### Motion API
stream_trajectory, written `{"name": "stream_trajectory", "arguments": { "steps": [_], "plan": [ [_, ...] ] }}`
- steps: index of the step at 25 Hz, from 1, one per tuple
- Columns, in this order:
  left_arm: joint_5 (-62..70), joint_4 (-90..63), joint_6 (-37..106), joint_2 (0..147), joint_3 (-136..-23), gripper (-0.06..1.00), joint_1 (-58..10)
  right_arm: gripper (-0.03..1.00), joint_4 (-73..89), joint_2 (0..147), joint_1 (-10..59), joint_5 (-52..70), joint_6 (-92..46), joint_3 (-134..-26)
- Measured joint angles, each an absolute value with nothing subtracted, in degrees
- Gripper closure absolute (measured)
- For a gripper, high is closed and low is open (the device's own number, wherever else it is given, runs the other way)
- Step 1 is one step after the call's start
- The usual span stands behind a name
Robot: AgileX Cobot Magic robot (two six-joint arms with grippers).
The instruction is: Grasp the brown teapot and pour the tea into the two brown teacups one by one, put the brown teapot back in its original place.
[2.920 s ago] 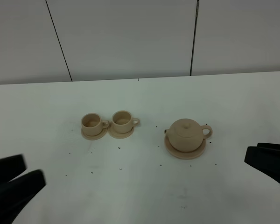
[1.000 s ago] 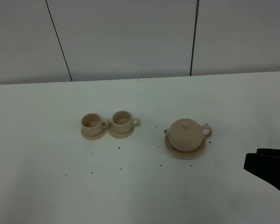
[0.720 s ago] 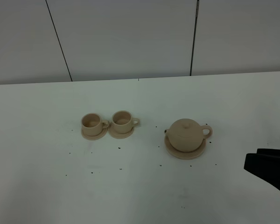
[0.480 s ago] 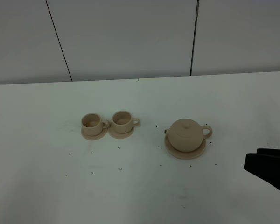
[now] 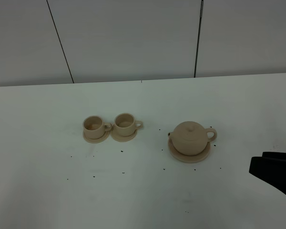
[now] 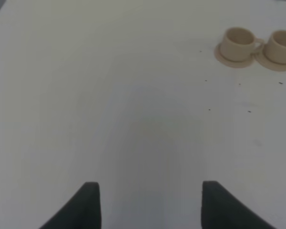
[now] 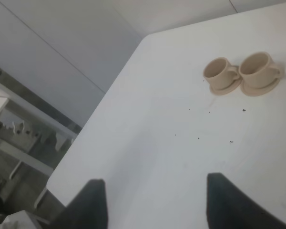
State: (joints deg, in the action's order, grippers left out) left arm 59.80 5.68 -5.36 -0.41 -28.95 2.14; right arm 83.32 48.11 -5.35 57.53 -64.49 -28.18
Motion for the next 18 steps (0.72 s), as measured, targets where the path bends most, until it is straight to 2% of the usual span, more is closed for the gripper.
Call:
{"name": "stream_trajectory", "arguments": {
  "steps": [8, 18],
  "plan": [
    [59.80, -0.84, 2.21, -0.41, -28.95, 0.41, 2.14, 0.51, 83.25, 48.11, -5.35, 57.58, -64.49, -28.18],
    [59.80, -1.26, 2.45, -0.41, -28.95, 0.41, 2.14, 0.51, 83.25, 48.11, -5.35, 57.58, -64.49, -28.18]
  ]
}}
